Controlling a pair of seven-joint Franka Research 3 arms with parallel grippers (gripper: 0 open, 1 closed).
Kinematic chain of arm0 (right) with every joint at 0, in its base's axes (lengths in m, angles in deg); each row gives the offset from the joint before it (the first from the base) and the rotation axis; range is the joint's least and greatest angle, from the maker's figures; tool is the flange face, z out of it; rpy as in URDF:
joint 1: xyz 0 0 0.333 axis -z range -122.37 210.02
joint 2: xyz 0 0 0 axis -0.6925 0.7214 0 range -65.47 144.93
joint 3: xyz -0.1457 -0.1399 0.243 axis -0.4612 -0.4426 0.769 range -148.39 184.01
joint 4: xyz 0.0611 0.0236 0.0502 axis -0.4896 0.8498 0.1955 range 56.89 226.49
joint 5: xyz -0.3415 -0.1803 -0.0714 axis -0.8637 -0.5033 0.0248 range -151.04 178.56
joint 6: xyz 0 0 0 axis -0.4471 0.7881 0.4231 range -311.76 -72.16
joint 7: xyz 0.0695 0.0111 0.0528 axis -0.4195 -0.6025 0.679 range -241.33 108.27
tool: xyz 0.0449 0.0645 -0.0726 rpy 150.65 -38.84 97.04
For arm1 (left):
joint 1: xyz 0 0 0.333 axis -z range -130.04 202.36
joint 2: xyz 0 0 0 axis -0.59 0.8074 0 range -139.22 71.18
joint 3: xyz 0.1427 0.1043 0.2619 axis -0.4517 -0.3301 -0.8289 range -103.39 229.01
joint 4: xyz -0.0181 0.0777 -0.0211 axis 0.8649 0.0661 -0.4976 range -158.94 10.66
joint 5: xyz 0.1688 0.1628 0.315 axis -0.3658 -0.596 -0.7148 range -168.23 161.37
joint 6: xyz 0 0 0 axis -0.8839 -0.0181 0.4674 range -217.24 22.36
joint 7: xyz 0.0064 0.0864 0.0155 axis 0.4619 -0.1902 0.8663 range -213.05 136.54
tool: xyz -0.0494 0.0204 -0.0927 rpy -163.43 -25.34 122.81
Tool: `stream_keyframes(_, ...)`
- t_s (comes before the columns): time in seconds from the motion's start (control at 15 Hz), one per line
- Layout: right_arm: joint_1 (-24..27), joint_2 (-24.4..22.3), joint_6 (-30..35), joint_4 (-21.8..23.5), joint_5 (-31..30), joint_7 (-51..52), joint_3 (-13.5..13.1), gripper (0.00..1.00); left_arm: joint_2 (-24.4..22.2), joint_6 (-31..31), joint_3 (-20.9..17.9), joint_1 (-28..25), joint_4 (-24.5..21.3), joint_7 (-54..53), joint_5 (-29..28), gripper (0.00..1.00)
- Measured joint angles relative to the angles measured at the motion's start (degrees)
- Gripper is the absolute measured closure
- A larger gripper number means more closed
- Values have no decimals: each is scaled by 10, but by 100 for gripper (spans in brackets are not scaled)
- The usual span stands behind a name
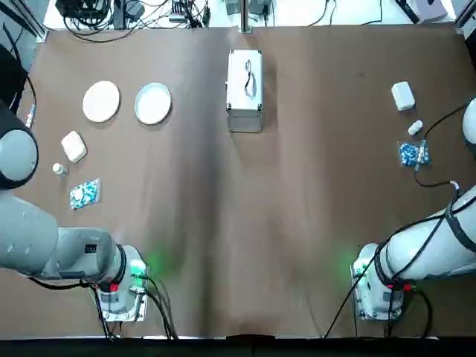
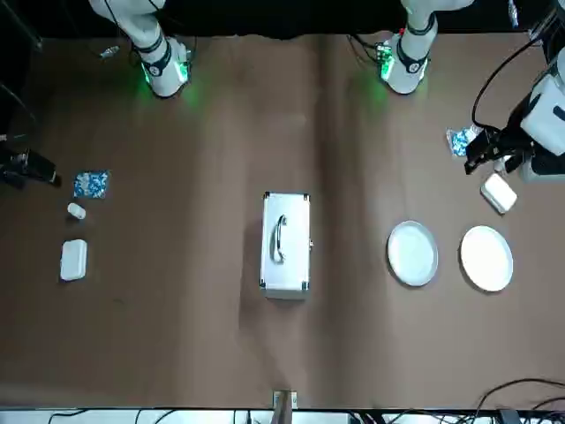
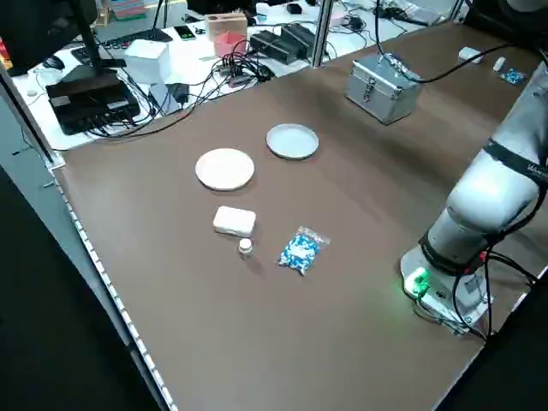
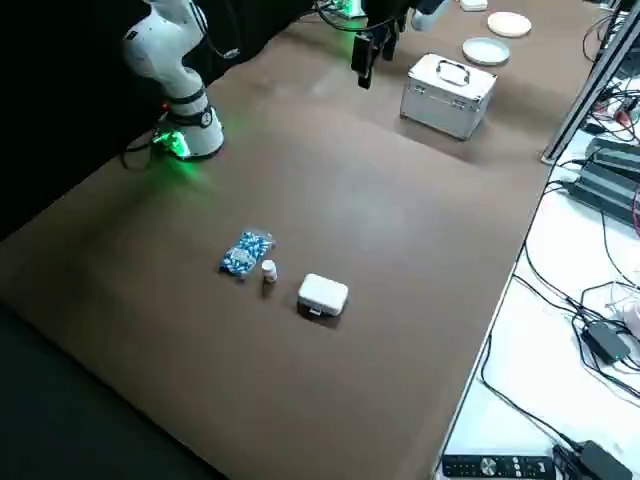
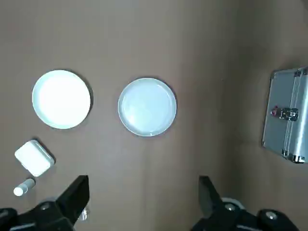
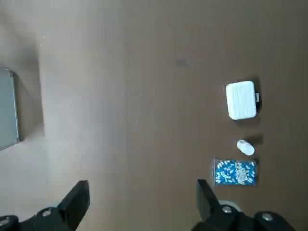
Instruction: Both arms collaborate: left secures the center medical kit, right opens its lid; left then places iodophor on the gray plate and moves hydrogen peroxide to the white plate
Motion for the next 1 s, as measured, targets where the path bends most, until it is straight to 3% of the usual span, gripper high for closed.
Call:
stream_keyframes(0.67, -4, -30, -25, 50, 0, -1, 7, 2, 6, 16, 0, 0, -3, 2, 0, 0)
stream_keyframes(1.0, -40, -31, -30, 54, 0, -3, 14, 2, 42, 61, 0, 0, -11, 9, 0, 0)
